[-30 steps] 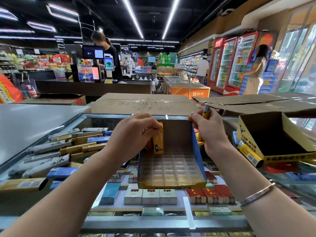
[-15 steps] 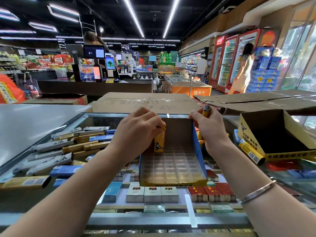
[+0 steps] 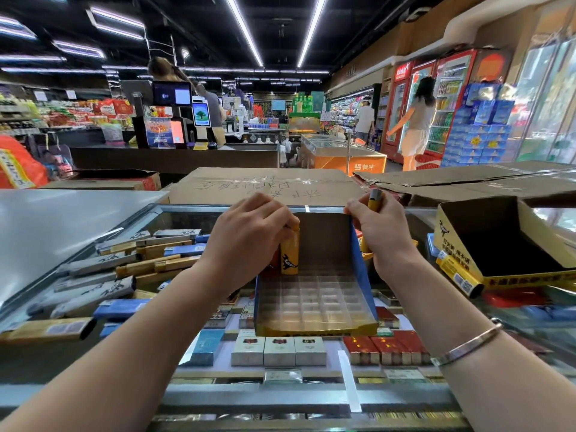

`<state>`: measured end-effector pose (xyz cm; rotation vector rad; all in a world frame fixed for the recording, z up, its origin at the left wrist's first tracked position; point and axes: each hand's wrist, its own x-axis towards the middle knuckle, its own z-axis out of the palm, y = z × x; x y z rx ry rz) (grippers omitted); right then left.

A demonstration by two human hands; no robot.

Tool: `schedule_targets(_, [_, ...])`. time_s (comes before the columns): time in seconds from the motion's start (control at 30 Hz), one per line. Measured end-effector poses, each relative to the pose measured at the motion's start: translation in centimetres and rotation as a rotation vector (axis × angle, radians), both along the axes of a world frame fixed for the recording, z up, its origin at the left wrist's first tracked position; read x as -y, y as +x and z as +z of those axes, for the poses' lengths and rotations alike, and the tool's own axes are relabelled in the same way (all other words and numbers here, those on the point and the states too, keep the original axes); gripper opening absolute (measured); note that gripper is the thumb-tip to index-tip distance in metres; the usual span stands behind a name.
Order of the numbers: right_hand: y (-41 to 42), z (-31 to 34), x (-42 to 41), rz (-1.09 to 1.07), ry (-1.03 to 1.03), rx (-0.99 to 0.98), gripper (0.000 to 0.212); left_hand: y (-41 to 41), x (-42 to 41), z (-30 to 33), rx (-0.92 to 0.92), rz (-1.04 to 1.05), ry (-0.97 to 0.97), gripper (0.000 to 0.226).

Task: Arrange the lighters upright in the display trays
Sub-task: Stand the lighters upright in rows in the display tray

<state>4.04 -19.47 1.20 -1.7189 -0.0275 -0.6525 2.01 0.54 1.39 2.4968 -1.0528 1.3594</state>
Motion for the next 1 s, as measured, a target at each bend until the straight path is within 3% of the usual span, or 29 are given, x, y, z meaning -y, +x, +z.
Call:
schedule_targets(0.13, [-0.1, 0.0, -0.1, 0.007, 0.006, 0.006, 0.017, 0.0, 0.3, 0.0, -0.019, -0.009, 0.032, 0.013])
schedule_targets(0.27, [0.0, 0.0, -0.1, 0.013, 0.004, -0.001, 0.013, -0.1, 0.5, 0.0, -0.141, 0.007, -0.054, 0.011])
schedule_targets(0.5, [0.1, 0.0, -0.1, -0.002, -0.008, 0.013, 0.021, 0.1, 0.5, -0.4, -0.300, -0.002, -0.127, 0.008])
schedule_targets(0.6, [-0.1, 0.3, 0.0, -0.012, 0.057, 0.018, 0.023, 0.4, -0.1, -0.7, -0.516, -0.074, -0.225, 0.017])
schedule_targets(0.7, [-0.8, 1.3, 0.4, -0.008, 0.191, 0.102, 0.030, 0.4, -0.5, -0.9, -0.565, -0.087, -0.231, 0.029])
schedule_targets(0.83, [-1.8, 2.4, -0.5, 0.276, 0.292, 0.068, 0.049, 0.0, -0.1, -0.6, -0.477, -0.092, -0.309, 0.035])
schedule_targets(1.0, [-2.9, 1.2, -3.1, 0.586, -0.061, 0.049, 0.057, -1.4, 1.0, 0.1, -0.505, -0.281, -0.392, 0.028])
